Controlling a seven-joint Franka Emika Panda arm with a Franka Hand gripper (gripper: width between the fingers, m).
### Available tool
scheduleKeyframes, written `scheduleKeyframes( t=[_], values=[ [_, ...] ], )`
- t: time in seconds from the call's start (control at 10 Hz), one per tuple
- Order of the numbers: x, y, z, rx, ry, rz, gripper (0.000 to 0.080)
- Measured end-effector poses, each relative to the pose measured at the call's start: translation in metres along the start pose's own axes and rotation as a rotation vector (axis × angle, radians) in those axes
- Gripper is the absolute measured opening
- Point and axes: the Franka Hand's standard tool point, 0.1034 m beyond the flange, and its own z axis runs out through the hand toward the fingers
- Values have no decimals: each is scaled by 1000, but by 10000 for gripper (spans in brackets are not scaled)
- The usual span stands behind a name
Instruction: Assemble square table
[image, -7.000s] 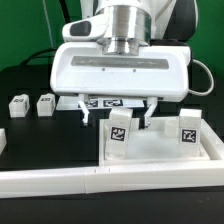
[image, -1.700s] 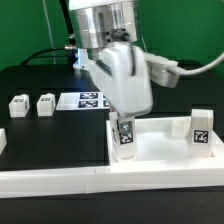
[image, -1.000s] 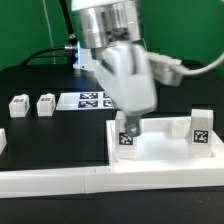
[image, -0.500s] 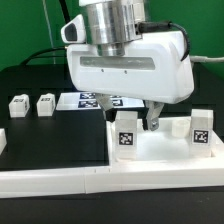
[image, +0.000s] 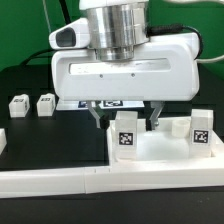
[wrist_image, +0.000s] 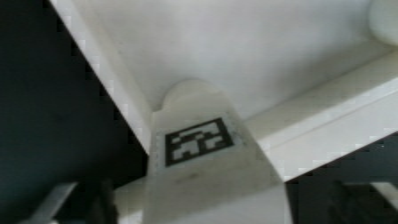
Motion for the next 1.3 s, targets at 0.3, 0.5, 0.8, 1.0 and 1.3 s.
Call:
scheduleKeyframes(
  t=[0.3, 0.5, 0.8, 1.0, 1.3],
  values=[
    [1, 4, 1, -4, 0, 153, 295],
    [1, 5, 1, -4, 0, 284, 295],
    [-2, 6, 3, 32, -39, 989, 294],
    [-3, 4, 4, 61, -65, 1204, 293],
    [-5, 2, 4, 53, -63, 1142, 374]
  ],
)
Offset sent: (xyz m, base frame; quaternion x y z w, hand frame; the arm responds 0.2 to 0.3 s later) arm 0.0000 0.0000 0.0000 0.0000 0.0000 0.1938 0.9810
